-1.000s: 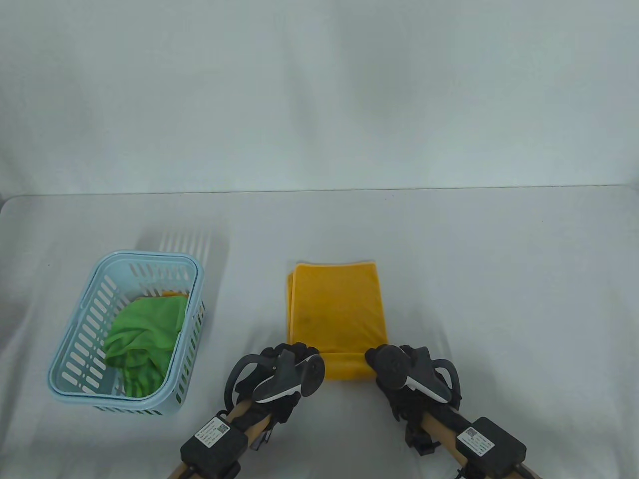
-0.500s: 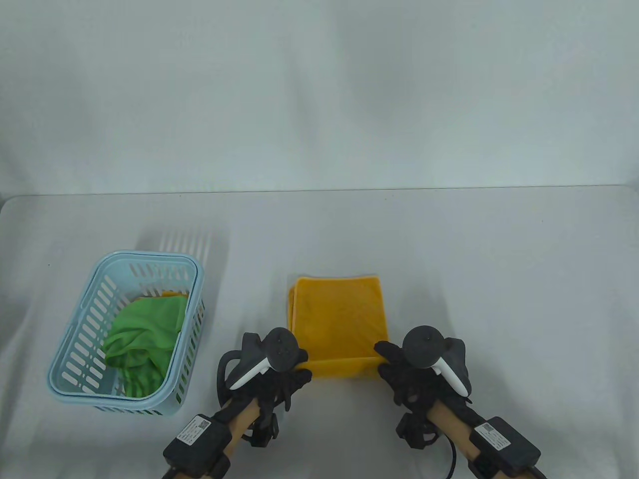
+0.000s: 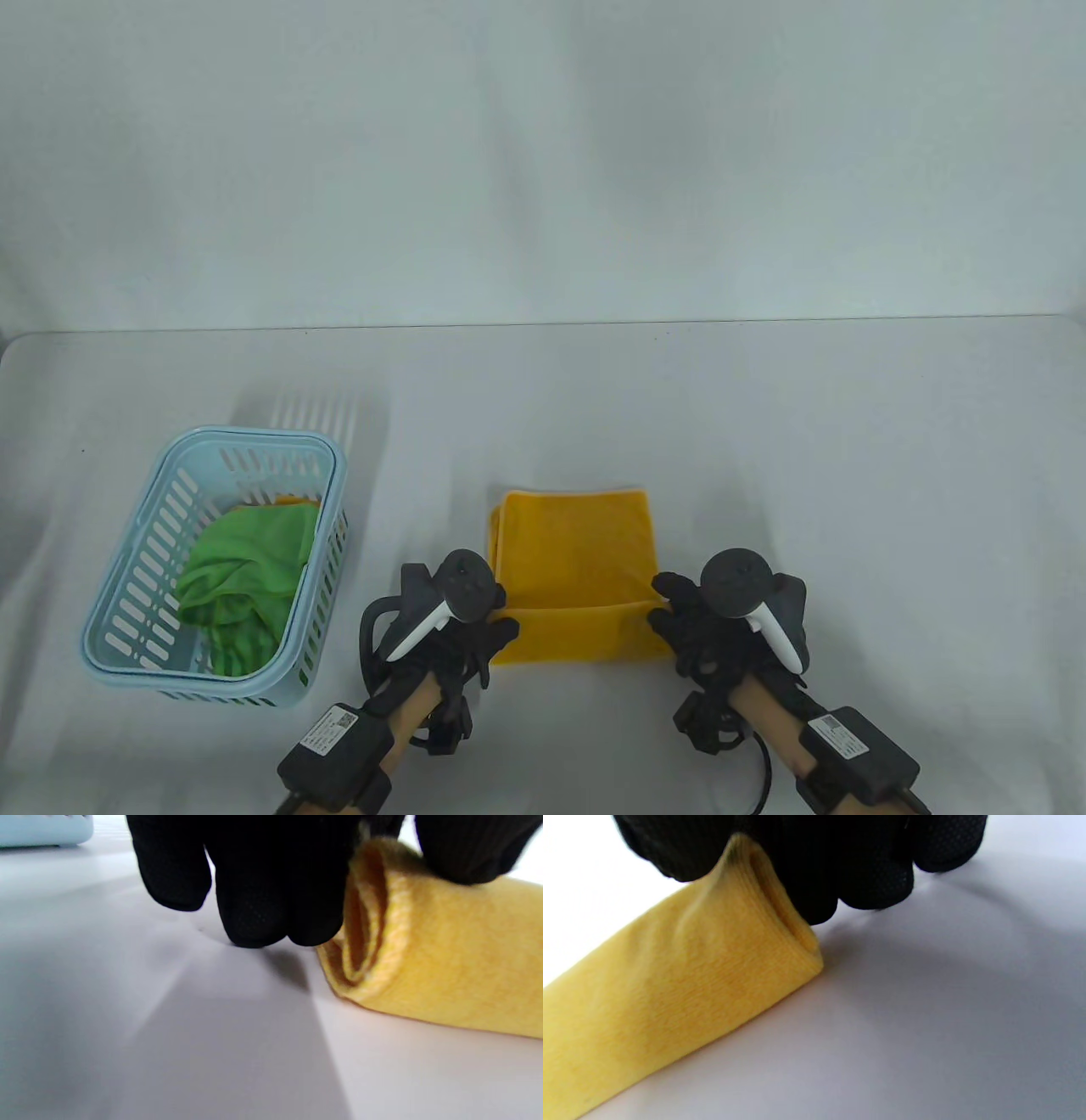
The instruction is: Roll square towel into towel roll
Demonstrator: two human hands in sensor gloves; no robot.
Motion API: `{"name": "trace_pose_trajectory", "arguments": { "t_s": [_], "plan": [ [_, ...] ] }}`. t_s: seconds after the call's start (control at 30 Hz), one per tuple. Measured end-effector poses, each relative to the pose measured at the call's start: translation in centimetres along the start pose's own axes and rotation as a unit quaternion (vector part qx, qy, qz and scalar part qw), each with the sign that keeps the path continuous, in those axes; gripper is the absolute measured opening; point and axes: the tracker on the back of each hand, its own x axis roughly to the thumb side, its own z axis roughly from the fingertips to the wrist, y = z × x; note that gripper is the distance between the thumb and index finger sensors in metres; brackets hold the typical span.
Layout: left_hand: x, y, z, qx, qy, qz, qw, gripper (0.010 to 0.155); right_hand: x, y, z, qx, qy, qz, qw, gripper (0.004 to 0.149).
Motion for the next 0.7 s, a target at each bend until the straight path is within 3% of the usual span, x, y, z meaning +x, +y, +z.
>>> {"name": "trace_pose_trajectory", "arguments": {
  "t_s": [0.4,0.57,0.63,0.7],
  "plan": [
    [-0.3,0.6,0.2,0.035,0.001,-0.027,0.999,0.076,0.4,-0.7,0.4,-0.017,-0.018,0.018,1.0,0.065],
    [1.7,1.1,1.5,0.073,-0.056,-0.074,0.993,0.075,2.0,-0.7,1.5,-0.018,-0.076,0.039,0.996,0.068],
    [2.9,0.7,1.9,0.049,-0.115,-0.101,0.987,0.072,2.9,-0.2,2.0,0.002,-0.113,0.068,0.991,0.065],
    [3.6,0.0,2.1,0.045,-0.13,-0.137,0.981,0.07,3.4,0.4,2.3,0.004,-0.125,0.107,0.986,0.056]
  ]
}}
